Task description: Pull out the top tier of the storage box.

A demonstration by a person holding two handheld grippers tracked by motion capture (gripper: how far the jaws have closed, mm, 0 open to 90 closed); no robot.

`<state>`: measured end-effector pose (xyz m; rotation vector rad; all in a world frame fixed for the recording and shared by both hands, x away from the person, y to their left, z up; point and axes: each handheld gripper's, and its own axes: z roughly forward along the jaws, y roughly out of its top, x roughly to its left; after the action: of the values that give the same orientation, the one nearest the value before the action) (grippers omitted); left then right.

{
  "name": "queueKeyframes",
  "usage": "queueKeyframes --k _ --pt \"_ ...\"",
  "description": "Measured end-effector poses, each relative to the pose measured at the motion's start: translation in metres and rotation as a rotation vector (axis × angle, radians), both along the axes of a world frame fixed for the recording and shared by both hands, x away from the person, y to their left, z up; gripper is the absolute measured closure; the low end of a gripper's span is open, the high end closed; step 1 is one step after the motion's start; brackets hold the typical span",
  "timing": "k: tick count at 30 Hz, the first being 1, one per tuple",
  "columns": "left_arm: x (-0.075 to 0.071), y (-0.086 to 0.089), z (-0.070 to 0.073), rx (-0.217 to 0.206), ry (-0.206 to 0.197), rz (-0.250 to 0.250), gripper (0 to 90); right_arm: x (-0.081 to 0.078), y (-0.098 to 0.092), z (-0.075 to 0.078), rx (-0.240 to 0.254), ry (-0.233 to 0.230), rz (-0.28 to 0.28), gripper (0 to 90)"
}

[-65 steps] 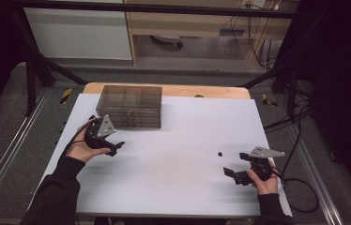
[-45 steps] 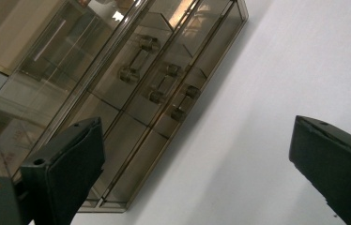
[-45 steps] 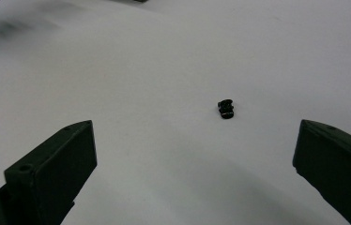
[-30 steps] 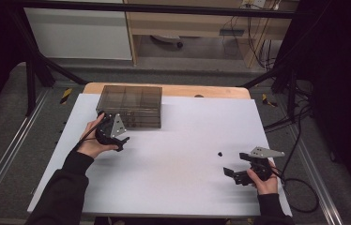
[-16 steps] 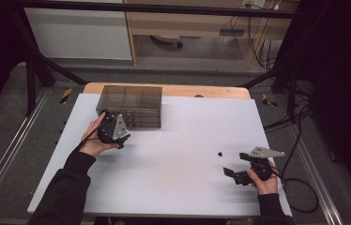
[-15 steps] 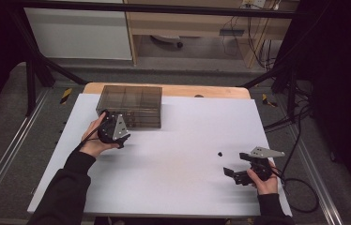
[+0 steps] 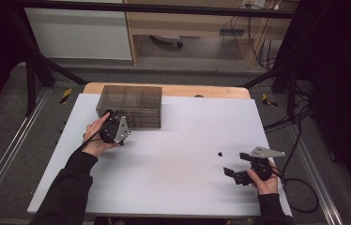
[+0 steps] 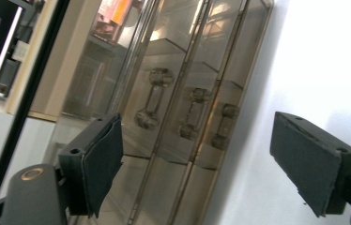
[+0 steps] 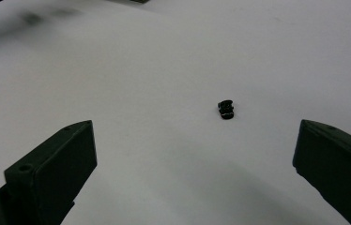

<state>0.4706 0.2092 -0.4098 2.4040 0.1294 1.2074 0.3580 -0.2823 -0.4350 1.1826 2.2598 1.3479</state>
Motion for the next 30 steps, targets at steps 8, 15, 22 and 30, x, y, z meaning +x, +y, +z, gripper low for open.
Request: queueKeyframes --k 8,15,22,30 --pt "0.0014 -0.0008 -0.0021 0.041 -0.021 -0.026 21.6 -0.0002 -0.0003 0.0002 0.001 0.002 -0.002 0.7" --pt "0.0035 -0.0005 -0.0042 0.083 -0.054 -0.038 27.5 -0.0003 -0.0006 0.0006 0.002 0.002 -0.002 0.7" --pt "0.0048 -0.0015 -0.0056 0.112 -0.092 -0.056 32.1 -0.0003 -0.0007 0.0006 0.003 0.001 -0.002 0.7" --pt "0.0063 -0.0016 -0.0075 0.140 -0.108 -0.060 36.8 -0.0002 -0.0009 0.0005 0.003 -0.002 -0.002 0.7"
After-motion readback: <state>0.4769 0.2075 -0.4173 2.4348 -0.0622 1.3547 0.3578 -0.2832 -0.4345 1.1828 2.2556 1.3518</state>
